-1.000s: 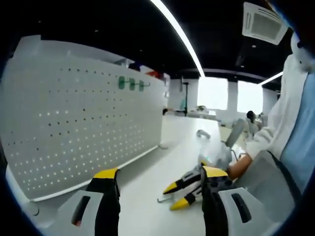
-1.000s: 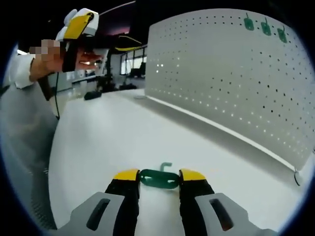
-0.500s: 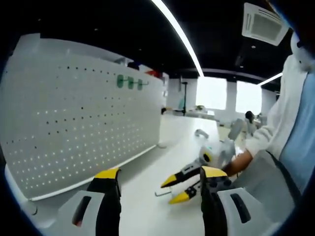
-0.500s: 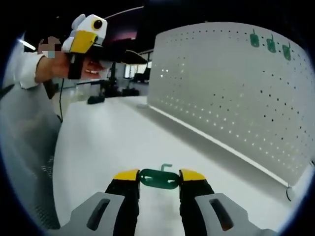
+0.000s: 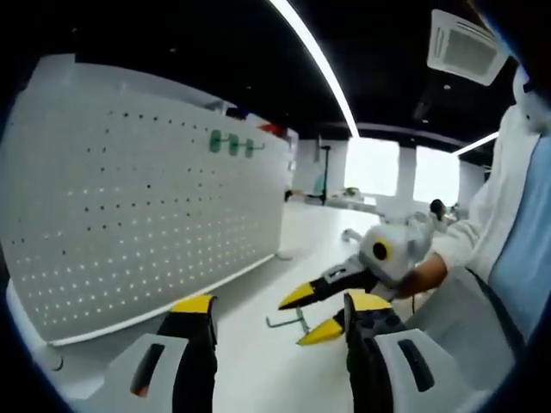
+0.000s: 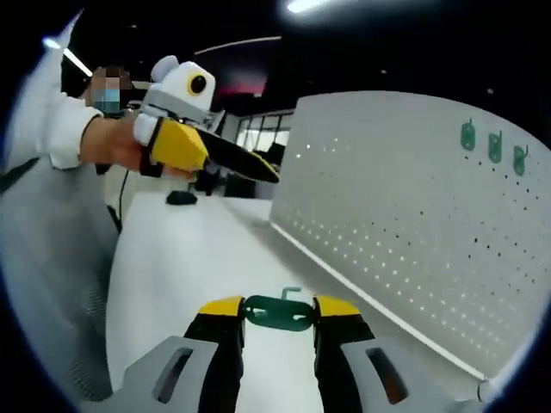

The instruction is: Insert the hook assembly into the mounting plate slot until the hook locks in place.

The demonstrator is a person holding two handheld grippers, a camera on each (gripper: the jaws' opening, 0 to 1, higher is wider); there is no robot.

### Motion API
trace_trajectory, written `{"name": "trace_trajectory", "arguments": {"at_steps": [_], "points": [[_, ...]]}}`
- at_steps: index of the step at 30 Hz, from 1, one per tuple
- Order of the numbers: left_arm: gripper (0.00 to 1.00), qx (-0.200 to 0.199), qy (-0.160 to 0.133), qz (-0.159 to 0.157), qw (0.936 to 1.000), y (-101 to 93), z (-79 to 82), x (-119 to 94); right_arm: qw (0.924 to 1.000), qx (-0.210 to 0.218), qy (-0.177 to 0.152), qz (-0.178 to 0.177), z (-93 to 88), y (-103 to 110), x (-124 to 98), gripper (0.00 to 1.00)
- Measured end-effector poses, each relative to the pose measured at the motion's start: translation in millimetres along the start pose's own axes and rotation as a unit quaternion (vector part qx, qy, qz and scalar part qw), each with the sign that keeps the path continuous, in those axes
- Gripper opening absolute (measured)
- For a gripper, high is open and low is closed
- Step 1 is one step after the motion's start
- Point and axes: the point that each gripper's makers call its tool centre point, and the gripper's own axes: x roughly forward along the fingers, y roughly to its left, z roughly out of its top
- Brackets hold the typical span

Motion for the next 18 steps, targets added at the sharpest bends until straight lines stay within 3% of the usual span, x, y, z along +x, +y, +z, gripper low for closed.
{"name": "trace_trajectory", "arguments": {"at_steps": [18], "points": [[0.49,-0.056,0.015,-0.013,0.9982,1.0,-11.5,1,0.9956,-0.077,-0.042,0.032,36.4,24,0,0.30]]}}
